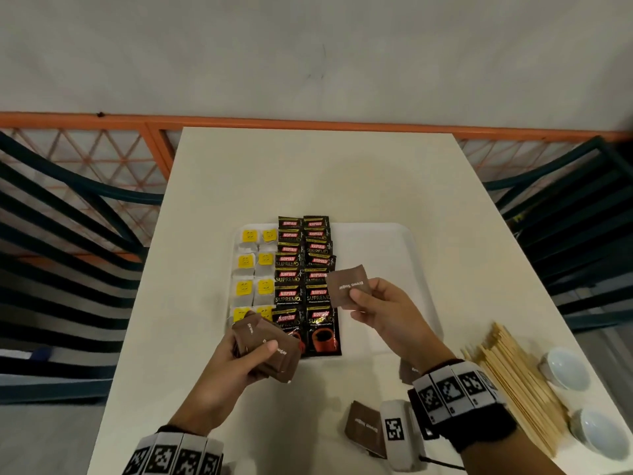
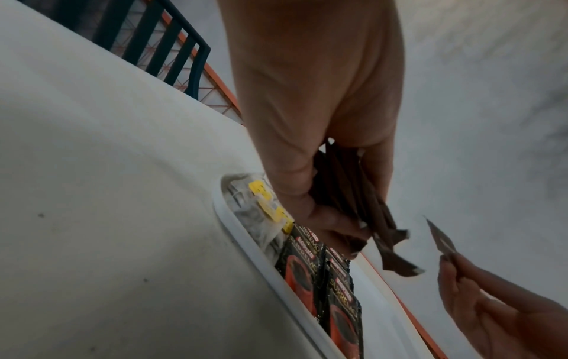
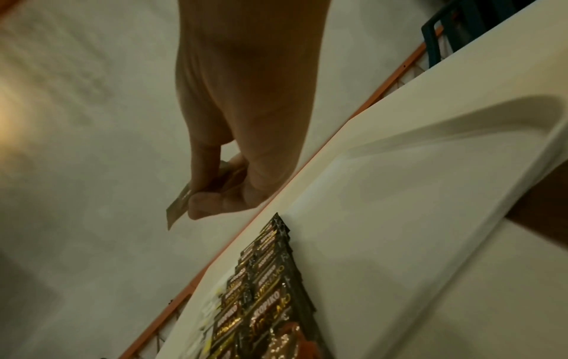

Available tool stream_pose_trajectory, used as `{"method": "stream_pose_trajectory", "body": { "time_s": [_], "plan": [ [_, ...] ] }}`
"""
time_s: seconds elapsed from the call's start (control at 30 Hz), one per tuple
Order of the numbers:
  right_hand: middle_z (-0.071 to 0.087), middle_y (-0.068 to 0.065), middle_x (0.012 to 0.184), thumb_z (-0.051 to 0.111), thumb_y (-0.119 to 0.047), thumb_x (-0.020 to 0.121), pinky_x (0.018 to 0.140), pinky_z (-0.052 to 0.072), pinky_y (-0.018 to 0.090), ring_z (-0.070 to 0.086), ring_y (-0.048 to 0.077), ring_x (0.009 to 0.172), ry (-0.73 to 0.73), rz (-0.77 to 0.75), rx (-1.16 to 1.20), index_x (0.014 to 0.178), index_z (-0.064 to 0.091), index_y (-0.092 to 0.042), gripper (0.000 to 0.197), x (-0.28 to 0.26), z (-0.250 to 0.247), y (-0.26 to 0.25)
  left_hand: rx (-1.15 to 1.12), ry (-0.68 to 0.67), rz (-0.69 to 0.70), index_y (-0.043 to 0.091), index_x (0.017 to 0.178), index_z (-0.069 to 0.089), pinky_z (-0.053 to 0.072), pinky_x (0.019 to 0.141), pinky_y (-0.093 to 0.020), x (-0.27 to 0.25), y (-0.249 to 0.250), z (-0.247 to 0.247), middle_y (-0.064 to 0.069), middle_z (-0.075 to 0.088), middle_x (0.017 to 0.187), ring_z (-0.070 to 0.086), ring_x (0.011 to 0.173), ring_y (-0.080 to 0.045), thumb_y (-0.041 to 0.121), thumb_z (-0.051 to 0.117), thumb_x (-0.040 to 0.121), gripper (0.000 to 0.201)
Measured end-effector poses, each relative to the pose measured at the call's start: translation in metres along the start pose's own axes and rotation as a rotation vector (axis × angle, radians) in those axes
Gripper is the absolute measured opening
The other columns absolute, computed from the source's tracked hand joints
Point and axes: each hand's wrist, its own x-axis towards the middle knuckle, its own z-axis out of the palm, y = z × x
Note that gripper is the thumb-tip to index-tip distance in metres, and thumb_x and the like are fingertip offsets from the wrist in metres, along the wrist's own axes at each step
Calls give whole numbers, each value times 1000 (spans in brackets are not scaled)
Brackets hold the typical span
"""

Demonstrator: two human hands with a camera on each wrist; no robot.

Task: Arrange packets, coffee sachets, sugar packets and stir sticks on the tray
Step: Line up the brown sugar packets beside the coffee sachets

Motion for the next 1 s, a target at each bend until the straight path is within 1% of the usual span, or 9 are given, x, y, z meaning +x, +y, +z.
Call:
{"method": "stream_pose_trajectory", "body": {
  "time_s": [0.23, 0.33, 0.4, 0.53, 0.63, 0.73, 0.87, 0.93, 1.0],
  "plan": [
    [70, 3, 83, 50, -9, 84, 78, 57, 38, 68, 25, 90, -73, 20, 280, 100, 61, -13, 20, 8, -6, -16, -23, 39, -12, 23, 119, 53, 52, 76, -39, 3, -3, 7, -10, 68, 105, 65, 96, -26, 0, 60, 83, 44],
    [69, 5, 84, 43, -5, 90, 66, 57, 32, 69, 26, 85, -88, 40, 272, 104, 57, -14, 21, 15, -18, -20, -27, 48, -15, 19, 125, 51, 53, 77, -39, 2, -4, 12, -11, 69, 106, 66, 96, -27, 12, 70, 75, 54],
    [68, 7, 86, 43, -1, 92, 65, 56, 29, 68, 23, 82, -110, 53, 192, 103, 58, -14, 22, 22, -27, -20, -34, 51, -14, 18, 127, 50, 55, 76, -39, 2, -7, 14, -11, 69, 106, 67, 96, -27, 22, 78, 66, 66],
    [64, 7, 93, 51, 9, 86, 74, 55, 21, 63, 17, 84, -138, 53, -136, 101, 58, -10, 26, 45, -43, -24, -42, 85, -13, 18, 123, 53, 53, 79, -42, 2, -10, 19, -13, 69, 104, 64, 98, -29, 2, 63, 81, 45],
    [65, 3, 85, 61, 5, 82, 67, 47, 18, 60, 14, 77, -64, -1, -386, 95, 60, -15, 23, 70, -50, -35, -21, 113, 5, 19, 114, 58, 54, 74, -39, 3, -7, 23, -10, 72, 97, 67, 92, -27, 3, 69, 78, 41],
    [63, 0, 82, 65, -2, 83, 57, 44, 11, 56, 7, 70, 62, -72, -548, 98, 61, -12, 18, 102, -53, -44, -27, 143, 32, 25, 102, 60, 53, 71, -37, 6, -2, 26, -7, 72, 92, 67, 88, -25, 0, 61, 83, 31],
    [62, 4, 85, 63, 1, 83, 51, 47, 6, 56, 8, 69, 144, -112, -561, 108, 62, 4, 25, 145, -51, -50, -51, 176, 43, 18, 105, 60, 53, 67, -34, 14, 4, 27, -10, 71, 94, 67, 83, -24, 0, 61, 83, 29],
    [61, 2, 77, 60, 7, 83, 55, 52, 10, 58, 10, 69, 154, -83, -478, 108, 60, 9, 25, 161, -49, -50, -56, 158, 55, 16, 108, 60, 54, 65, -33, 17, 7, 27, -11, 72, 96, 69, 85, -26, 12, 74, 74, 37],
    [59, 3, 75, 60, 10, 83, 55, 54, 12, 59, 17, 72, 176, -46, -435, 107, 60, 8, 25, 174, -47, -48, -52, 151, 65, 17, 106, 61, 55, 64, -31, 23, 10, 26, -9, 73, 95, 70, 87, -25, 24, 87, 50, 62]
  ]
}}
